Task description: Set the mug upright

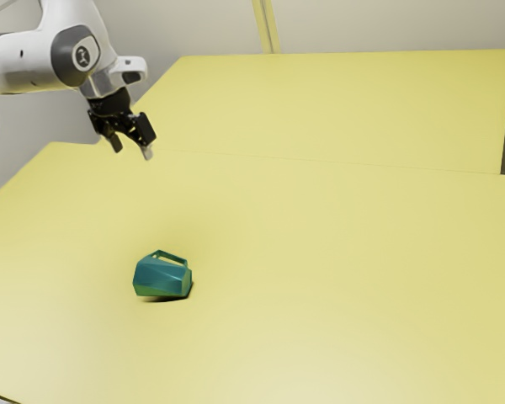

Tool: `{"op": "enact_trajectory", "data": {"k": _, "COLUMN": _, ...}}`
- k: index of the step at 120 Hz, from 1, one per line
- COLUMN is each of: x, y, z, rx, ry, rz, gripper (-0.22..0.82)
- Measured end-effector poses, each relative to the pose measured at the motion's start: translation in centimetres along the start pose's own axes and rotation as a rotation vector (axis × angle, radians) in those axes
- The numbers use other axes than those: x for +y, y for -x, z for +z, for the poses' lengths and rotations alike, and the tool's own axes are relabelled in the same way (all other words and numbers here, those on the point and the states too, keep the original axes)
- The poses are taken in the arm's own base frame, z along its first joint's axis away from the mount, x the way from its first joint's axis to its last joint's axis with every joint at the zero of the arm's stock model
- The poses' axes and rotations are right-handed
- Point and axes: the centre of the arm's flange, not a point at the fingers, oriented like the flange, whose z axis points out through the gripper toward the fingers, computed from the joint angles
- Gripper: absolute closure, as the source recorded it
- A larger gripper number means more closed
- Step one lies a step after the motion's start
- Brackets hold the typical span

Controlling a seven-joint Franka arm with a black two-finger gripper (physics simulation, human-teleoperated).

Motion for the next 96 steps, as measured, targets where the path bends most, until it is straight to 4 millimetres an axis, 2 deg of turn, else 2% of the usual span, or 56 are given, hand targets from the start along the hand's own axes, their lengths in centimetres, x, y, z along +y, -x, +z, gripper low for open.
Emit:
{"op": "enact_trajectory", "data": {"k": 16, "x": -0.3, "y": 0.5, "z": -0.9, "rx": 0.025, "ry": -0.008, "rz": 0.000, "gripper": 0.00}}
{"op": "enact_trajectory", "data": {"k": 32, "x": 0.0, "y": 3.3, "z": 1.6, "rx": 0.025, "ry": 0.033, "rz": -0.014, "gripper": 0.00}}
{"op": "enact_trajectory", "data": {"k": 45, "x": 0.5, "y": 7.0, "z": 3.5, "rx": 0.062, "ry": 0.087, "rz": -0.027, "gripper": 0.00}}
{"op": "enact_trajectory", "data": {"k": 58, "x": -1.1, "y": 12.2, "z": 5.4, "rx": 0.126, "ry": 0.159, "rz": -0.081, "gripper": 0.00}}
{"op": "enact_trajectory", "data": {"k": 70, "x": -2.1, "y": 15.0, "z": 6.8, "rx": 0.185, "ry": 0.204, "rz": -0.103, "gripper": 0.00}}
{"op": "enact_trajectory", "data": {"k": 82, "x": -3.2, "y": 16.4, "z": 8.3, "rx": 0.235, "ry": 0.262, "rz": -0.119, "gripper": 0.00}}
{"op": "enact_trajectory", "data": {"k": 96, "x": -3.2, "y": 16.7, "z": 10.2, "rx": 0.278, "ry": 0.297, "rz": -0.067, "gripper": 0.00}}
